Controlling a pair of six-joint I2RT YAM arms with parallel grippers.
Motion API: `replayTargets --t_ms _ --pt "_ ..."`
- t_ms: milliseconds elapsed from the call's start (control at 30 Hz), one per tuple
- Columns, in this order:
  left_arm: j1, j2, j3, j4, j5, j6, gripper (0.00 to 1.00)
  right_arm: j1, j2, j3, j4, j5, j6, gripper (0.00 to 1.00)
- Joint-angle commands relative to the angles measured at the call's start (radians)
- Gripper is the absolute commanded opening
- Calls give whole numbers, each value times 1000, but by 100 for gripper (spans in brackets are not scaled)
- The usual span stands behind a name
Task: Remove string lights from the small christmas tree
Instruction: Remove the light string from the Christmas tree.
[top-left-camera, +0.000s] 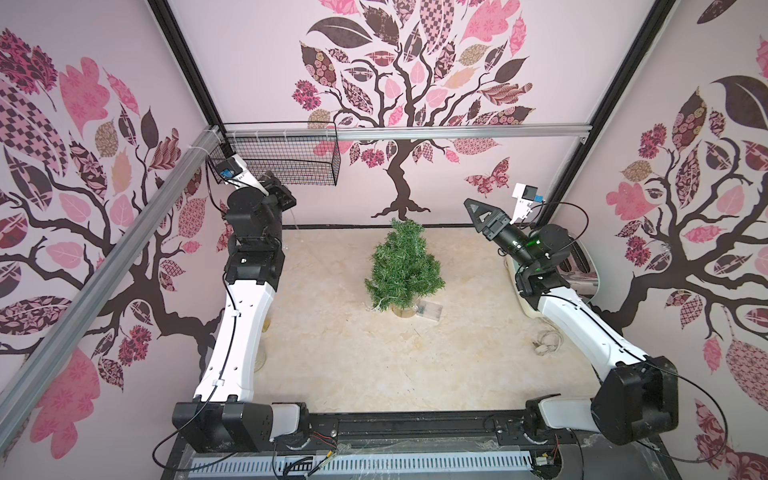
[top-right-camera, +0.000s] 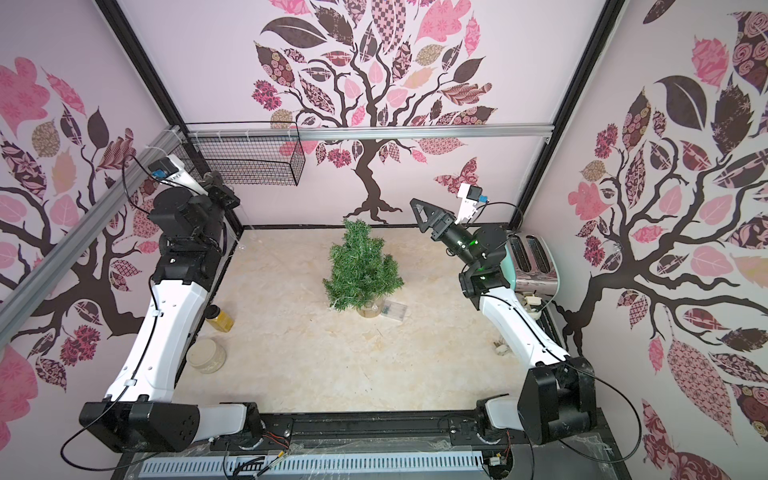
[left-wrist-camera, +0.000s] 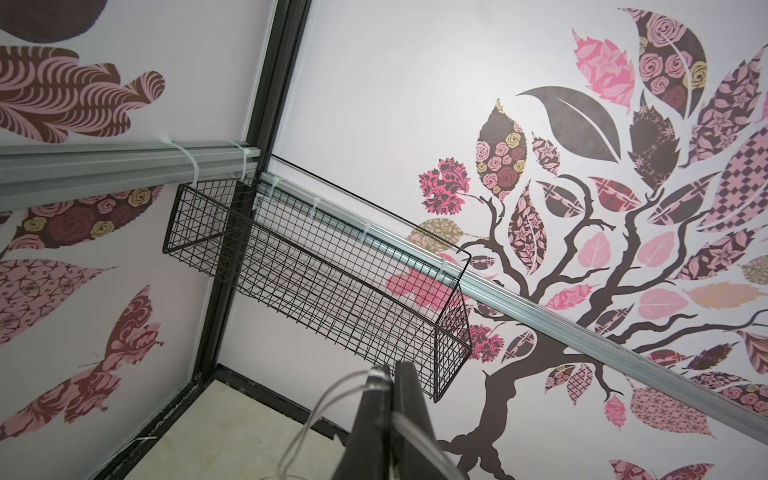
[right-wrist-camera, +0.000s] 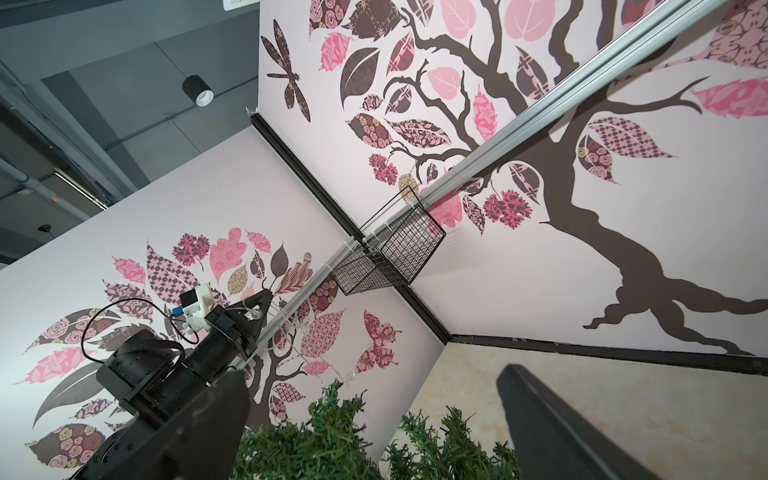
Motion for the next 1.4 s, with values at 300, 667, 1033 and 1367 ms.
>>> replayTargets --t_ms 300,667,1033,1367 --pt "7 -69 29 -41 44 -14 0 2 -38 23 -1 -62 -17 100" --pt "8 -145 168 -184 250 -92 0 123 -173 11 -180 -105 -258 100" --pt "8 -272 167 -292 367 -138 0 556 -249 12 -564 -39 -794 99" --pt "8 -369 91 -279 446 -225 0 914 35 79 -695 377 -1056 95"
